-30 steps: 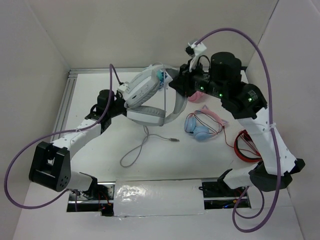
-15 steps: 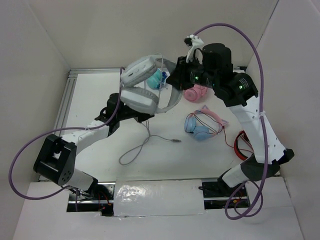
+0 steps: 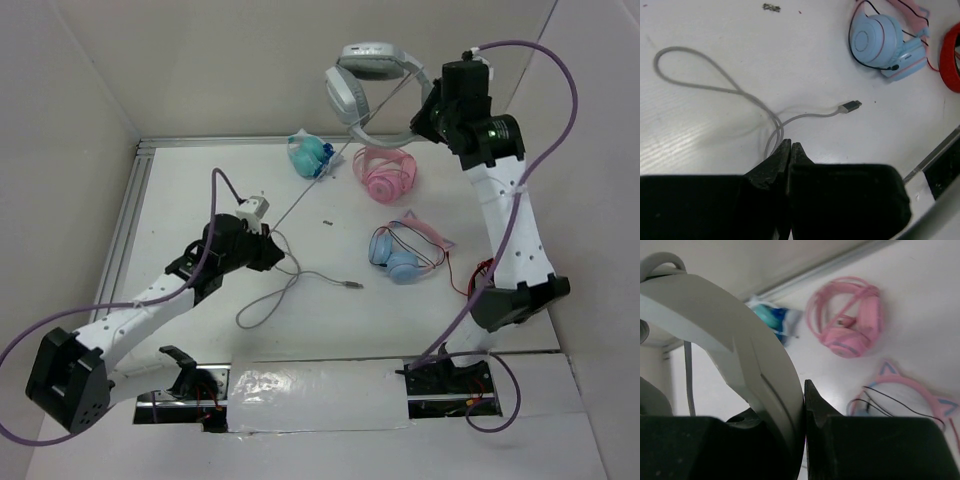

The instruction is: Wrap the headphones

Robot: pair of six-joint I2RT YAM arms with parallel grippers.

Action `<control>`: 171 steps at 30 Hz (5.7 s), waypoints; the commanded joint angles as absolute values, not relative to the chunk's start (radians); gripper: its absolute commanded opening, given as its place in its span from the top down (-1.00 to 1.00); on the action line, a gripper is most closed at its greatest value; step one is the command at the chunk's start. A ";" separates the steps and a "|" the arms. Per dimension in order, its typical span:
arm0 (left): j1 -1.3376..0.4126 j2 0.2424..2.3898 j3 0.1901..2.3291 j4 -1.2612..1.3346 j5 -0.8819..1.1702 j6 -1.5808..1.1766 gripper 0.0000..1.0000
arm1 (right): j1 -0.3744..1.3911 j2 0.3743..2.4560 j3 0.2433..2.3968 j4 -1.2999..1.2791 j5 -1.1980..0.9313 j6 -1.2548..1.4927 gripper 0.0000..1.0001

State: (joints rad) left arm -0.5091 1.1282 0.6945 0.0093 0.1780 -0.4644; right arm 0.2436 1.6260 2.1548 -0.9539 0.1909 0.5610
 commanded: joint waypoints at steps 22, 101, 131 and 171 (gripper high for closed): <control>-0.617 1.075 1.186 -0.366 -0.376 -0.261 1.00 | 0.518 1.852 1.900 -0.705 0.945 0.102 1.00; -0.698 1.249 0.756 0.003 0.388 -0.452 0.72 | 0.452 1.545 1.858 -0.684 0.512 0.902 1.00; -0.761 1.263 0.749 0.333 0.351 -0.216 -0.99 | 0.770 1.528 2.135 -0.692 0.793 0.445 1.00; -0.453 1.387 0.710 0.857 0.422 -0.172 -0.46 | 0.920 1.399 2.131 -0.721 0.584 0.403 1.00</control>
State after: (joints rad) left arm -0.4595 1.3529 0.6613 0.6975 0.3668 -0.1619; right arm 0.9142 1.4349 2.1014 -0.8307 0.5728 0.3687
